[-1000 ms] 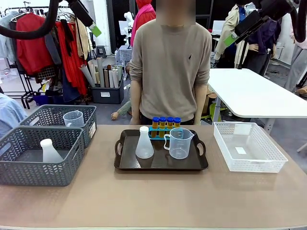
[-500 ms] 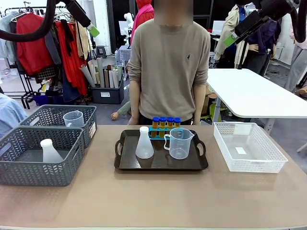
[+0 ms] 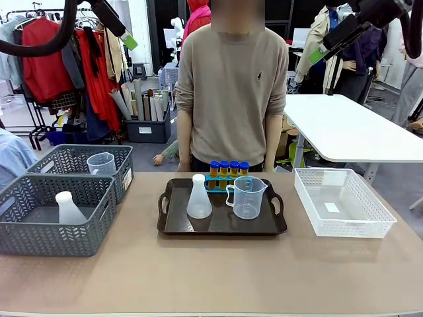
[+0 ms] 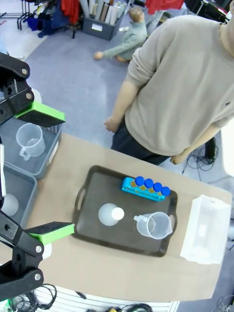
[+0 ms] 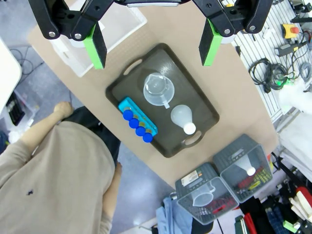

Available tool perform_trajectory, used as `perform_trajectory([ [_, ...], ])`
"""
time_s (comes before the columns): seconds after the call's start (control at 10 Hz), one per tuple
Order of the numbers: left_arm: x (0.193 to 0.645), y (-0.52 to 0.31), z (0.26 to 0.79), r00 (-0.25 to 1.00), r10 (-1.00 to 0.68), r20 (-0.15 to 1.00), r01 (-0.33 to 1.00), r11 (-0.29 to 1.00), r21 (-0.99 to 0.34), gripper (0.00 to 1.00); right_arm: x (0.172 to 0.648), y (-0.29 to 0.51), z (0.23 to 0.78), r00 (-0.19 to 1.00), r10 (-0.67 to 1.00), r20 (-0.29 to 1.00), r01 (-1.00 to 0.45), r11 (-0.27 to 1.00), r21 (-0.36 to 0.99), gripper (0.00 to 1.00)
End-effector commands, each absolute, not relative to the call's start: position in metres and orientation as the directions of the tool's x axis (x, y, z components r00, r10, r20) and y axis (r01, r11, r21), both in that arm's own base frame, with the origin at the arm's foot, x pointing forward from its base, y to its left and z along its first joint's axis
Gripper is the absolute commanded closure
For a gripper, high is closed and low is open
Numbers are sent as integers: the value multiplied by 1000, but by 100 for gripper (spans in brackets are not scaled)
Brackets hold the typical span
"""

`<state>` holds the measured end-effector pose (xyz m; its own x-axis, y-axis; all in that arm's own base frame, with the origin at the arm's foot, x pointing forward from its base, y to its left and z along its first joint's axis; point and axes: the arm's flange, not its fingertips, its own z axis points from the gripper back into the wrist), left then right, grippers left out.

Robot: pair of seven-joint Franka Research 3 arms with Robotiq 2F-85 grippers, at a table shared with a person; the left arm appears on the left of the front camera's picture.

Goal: Prepare the laboratory tools.
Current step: Pick up one Small flask and place it on the Handle tray.

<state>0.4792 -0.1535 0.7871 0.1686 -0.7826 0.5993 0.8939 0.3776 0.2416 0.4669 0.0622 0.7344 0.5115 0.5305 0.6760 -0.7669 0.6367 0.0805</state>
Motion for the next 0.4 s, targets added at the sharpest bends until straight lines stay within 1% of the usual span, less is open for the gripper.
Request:
perform_trajectory([
  [0.0,477,-152,788,171,-786,593,894,377,242,0,466,62,736,508,531,678,-769,634,80,0],
  [0.3,477,-152,788,171,-786,593,894,377,242,0,466,62,736,508,531,678,-769,634,80,0],
])
